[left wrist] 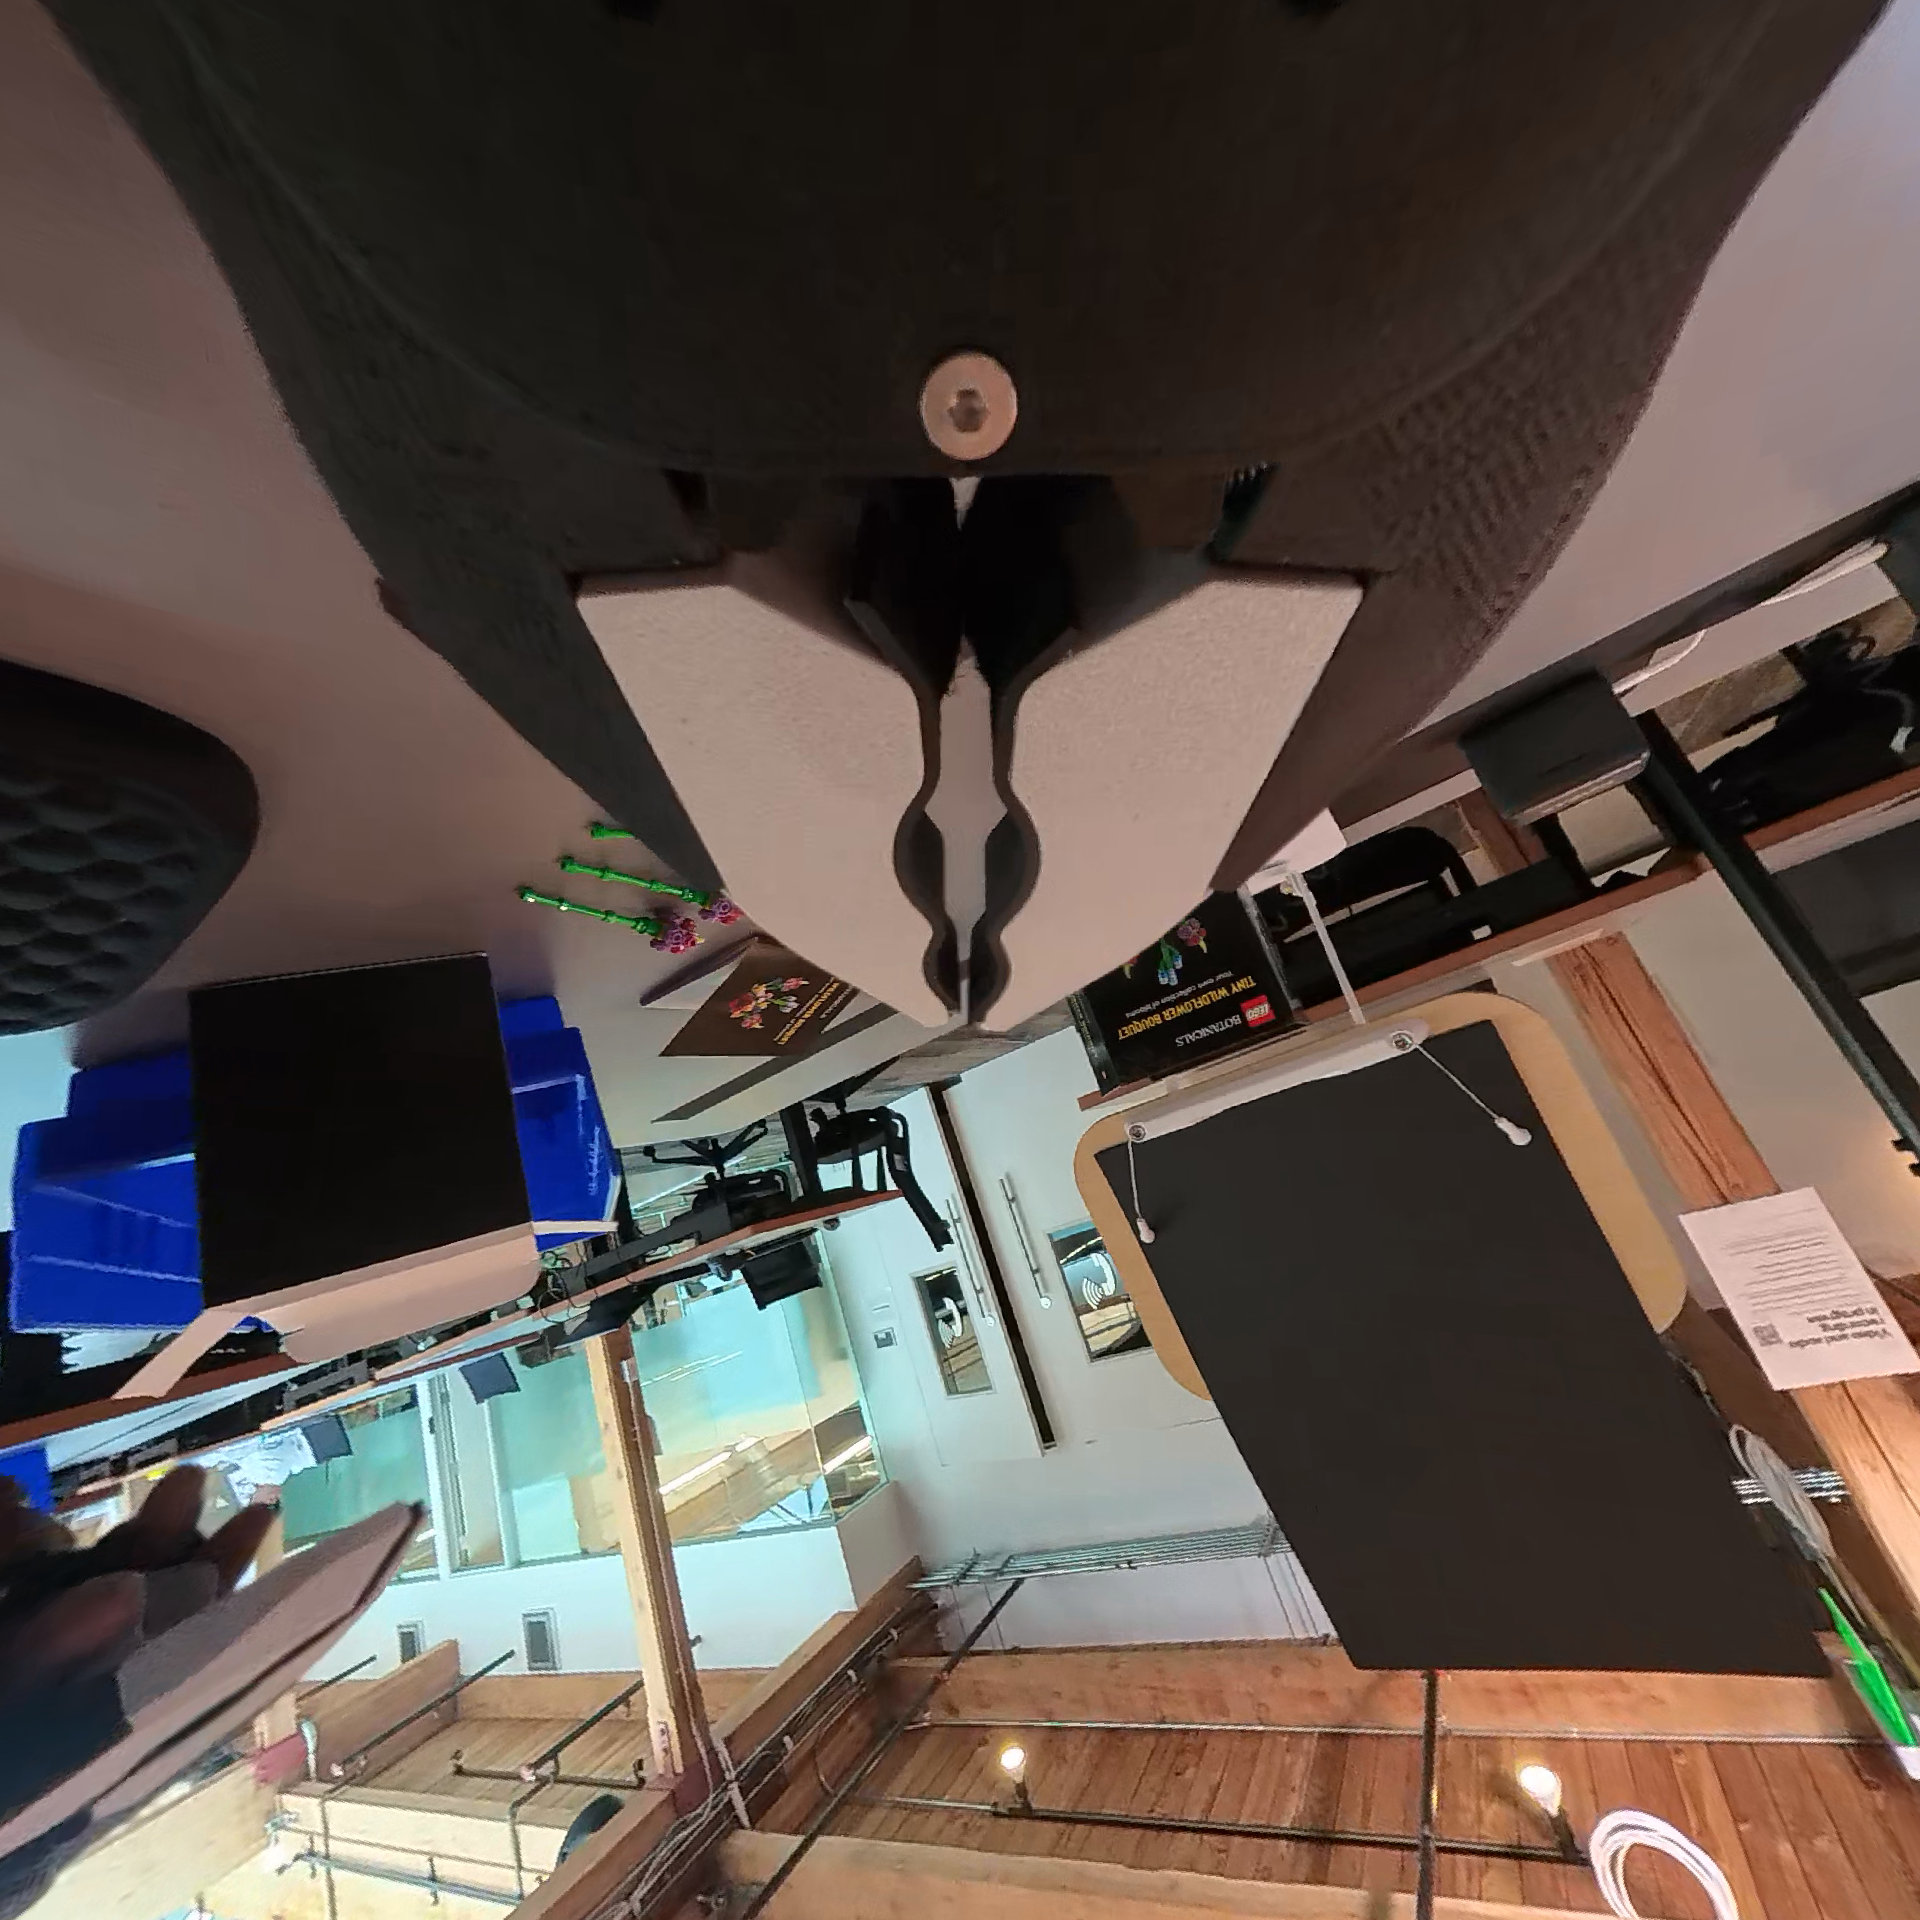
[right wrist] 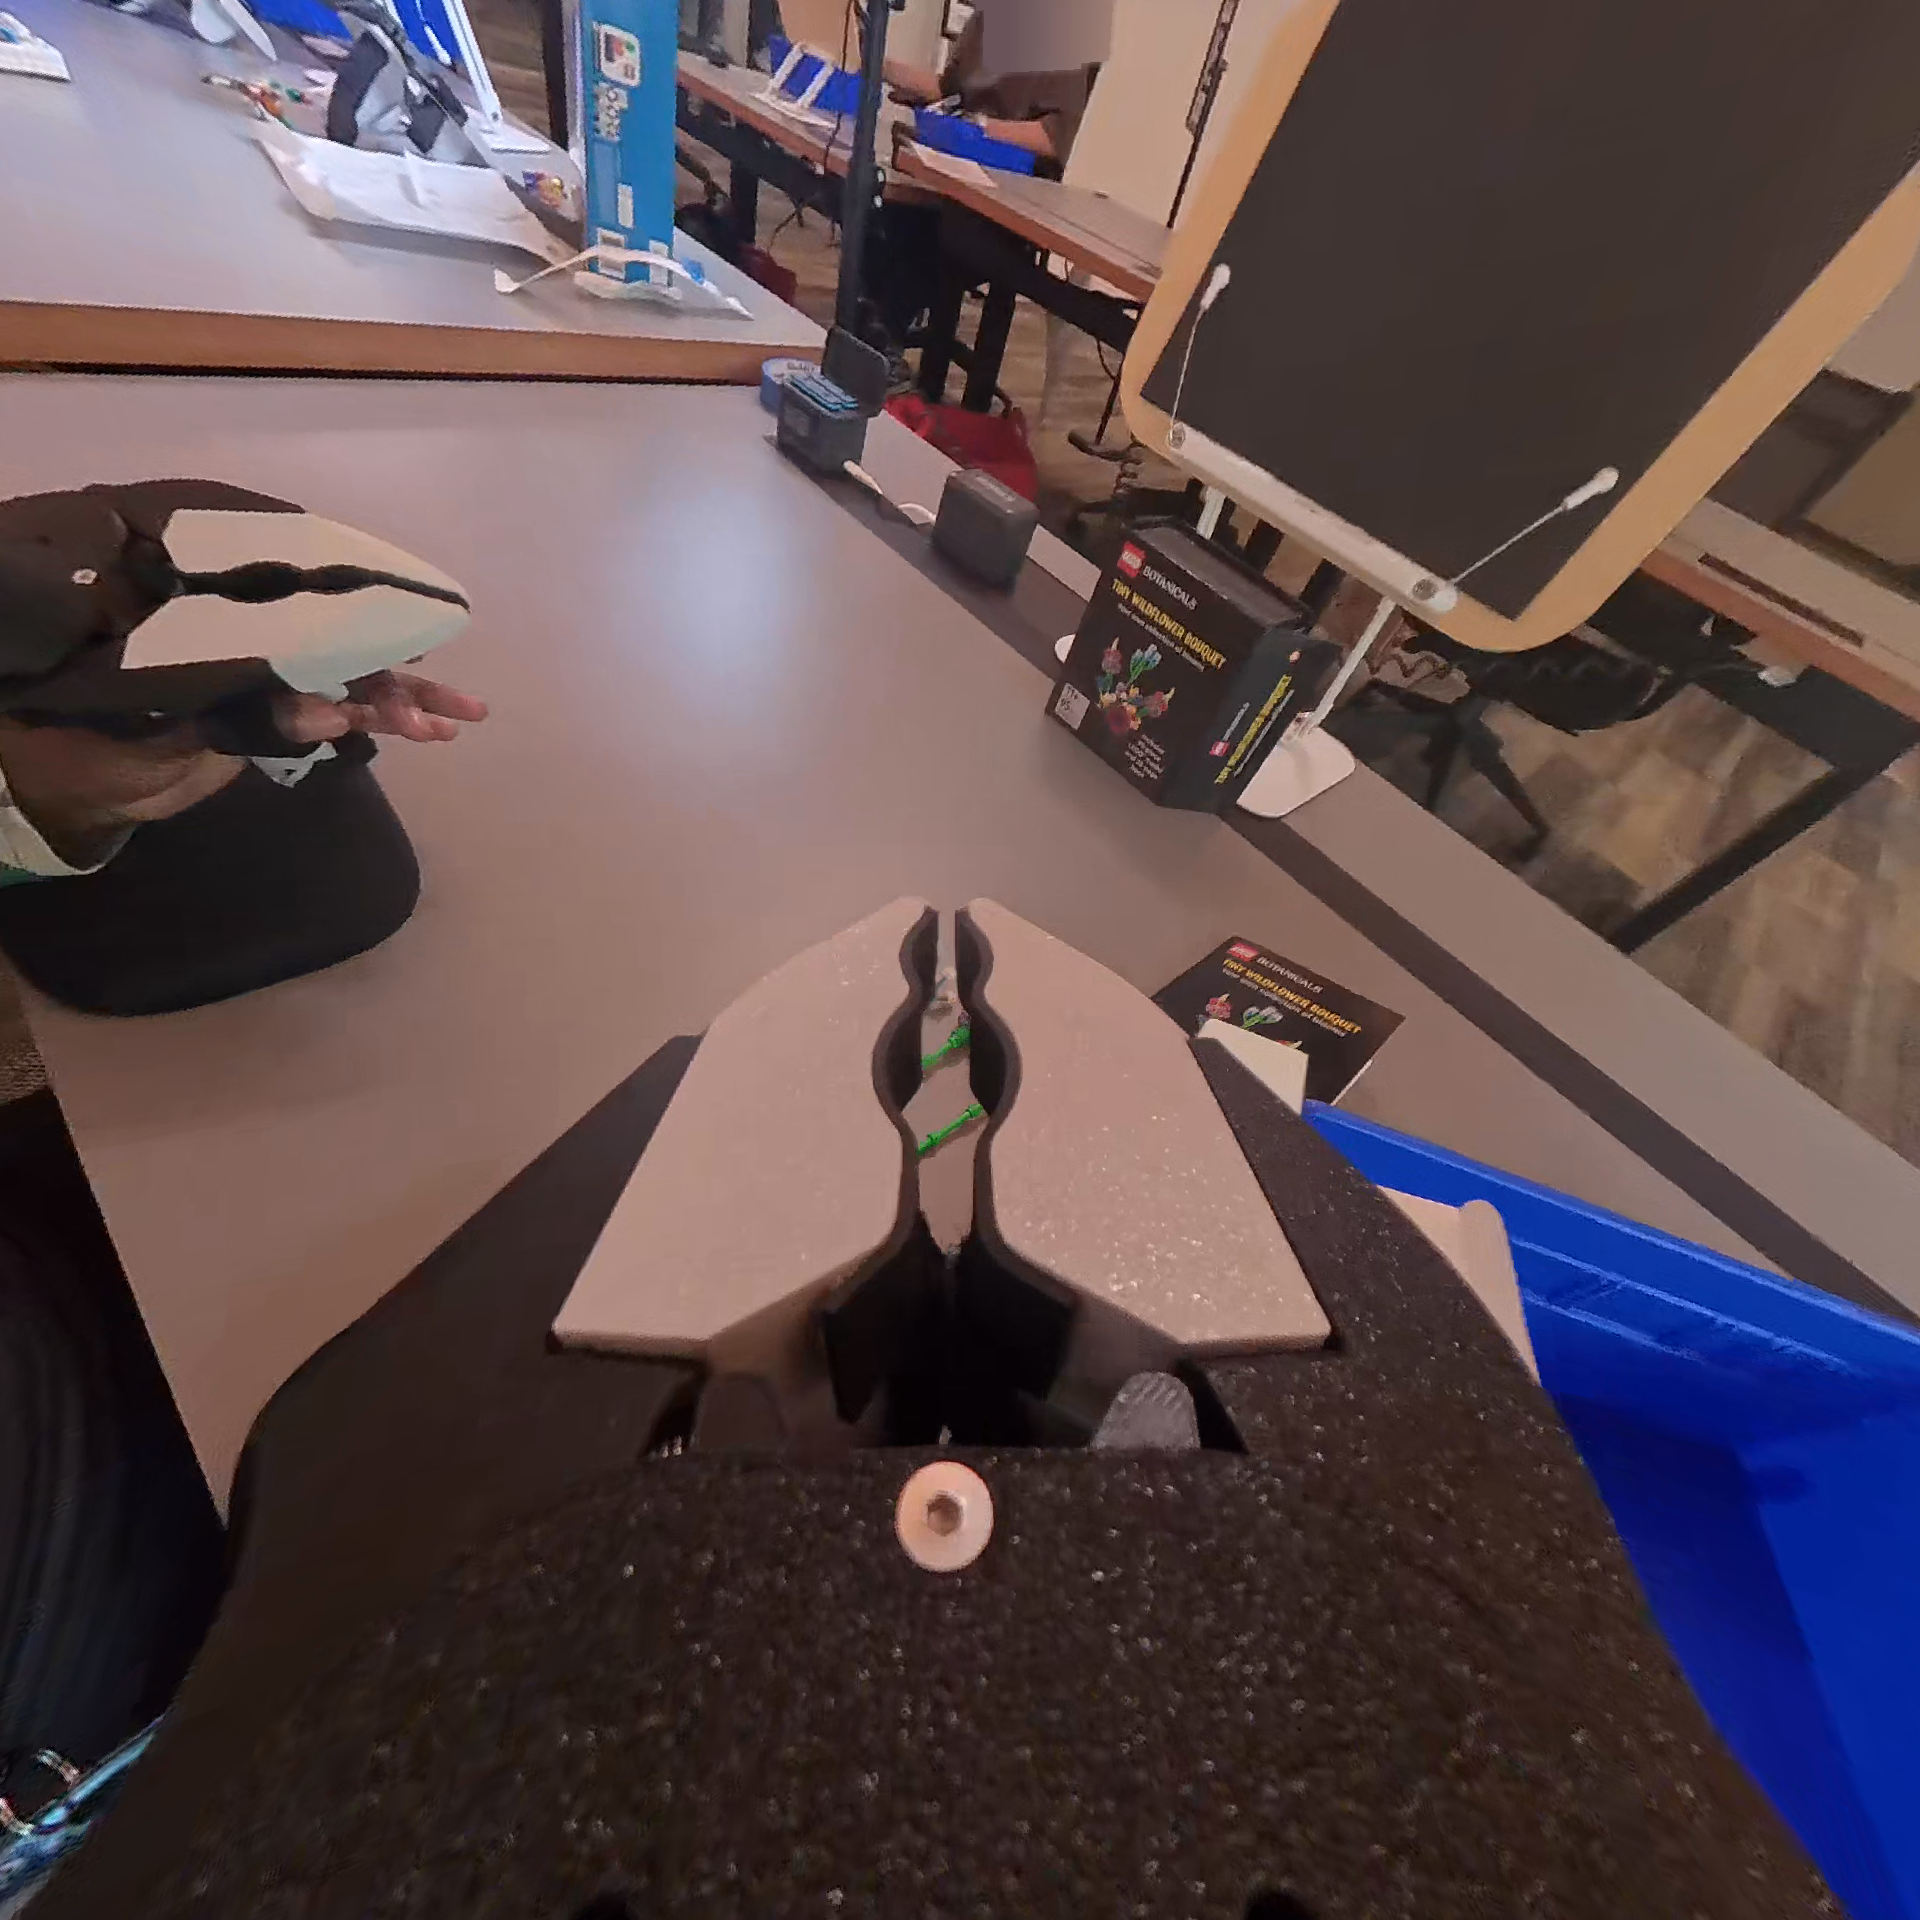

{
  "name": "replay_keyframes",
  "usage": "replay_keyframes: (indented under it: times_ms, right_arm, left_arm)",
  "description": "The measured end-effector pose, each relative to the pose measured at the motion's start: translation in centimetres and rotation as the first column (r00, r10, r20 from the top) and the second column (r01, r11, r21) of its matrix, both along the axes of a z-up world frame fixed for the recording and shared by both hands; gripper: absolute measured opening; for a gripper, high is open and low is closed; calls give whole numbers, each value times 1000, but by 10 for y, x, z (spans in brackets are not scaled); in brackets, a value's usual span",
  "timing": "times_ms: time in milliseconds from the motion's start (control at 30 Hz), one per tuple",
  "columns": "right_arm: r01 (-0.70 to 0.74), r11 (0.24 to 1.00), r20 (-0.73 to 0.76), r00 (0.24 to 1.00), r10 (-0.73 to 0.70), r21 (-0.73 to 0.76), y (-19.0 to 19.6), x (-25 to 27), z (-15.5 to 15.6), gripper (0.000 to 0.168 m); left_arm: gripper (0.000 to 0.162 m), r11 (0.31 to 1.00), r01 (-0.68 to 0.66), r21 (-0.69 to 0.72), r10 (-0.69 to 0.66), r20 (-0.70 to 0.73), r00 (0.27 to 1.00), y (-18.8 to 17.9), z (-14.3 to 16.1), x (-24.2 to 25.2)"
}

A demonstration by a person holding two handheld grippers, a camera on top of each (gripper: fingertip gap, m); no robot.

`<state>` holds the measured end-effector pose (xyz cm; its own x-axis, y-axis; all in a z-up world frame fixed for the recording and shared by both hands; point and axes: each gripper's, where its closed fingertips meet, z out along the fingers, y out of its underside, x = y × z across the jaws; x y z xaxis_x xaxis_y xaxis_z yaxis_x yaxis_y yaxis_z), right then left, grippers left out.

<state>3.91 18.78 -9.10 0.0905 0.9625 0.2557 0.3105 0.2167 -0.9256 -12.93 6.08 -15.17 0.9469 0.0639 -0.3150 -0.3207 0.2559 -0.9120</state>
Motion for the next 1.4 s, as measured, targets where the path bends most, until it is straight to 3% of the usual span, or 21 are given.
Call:
replay_keyframes:
  times_ms: [100,133,167,300,433,500,767,1000,1400]
  right_arm:
    - [-43,997,101,994,50,-68,-12,-16,-23,22]
    - [-65,994,165,983,78,-83,-18,-22,-36,20]
    - [-83,993,231,968,101,-88,-22,-27,-50,1]
    - [-81,988,398,908,128,-133,-26,-54,-105,2]
    - [-29,986,531,840,114,-166,-20,-75,-161,26]
    - [-27,987,549,829,111,-159,-19,-82,-175,26]
    - [9,978,473,876,93,-210,-14,-115,-175,3]
    - [119,970,551,834,18,-212,5,-125,-196,11]
    - [138,981,596,802,-32,-133,15,-120,-201,3]
  left_arm:
    - [25,1000,-18,17,18,7,1000,0,1,-4]
    - [30,1000,-18,18,18,7,1000,1,1,-4]
    - [34,1000,-16,15,16,7,1000,1,1,-4]
    - [37,1000,-2,-1,2,-6,1000,3,-2,-1]
    - [36,1000,9,-14,-9,-34,999,4,-4,4]
    - [35,1000,5,-14,-6,-44,999,5,-4,5]
    - [31,1000,5,-25,-6,-57,998,6,-5,6]
    - [30,1000,9,-23,-10,-49,999,6,-5,6]
    - [29,999,11,-34,-14,-77,997,7,-7,10]
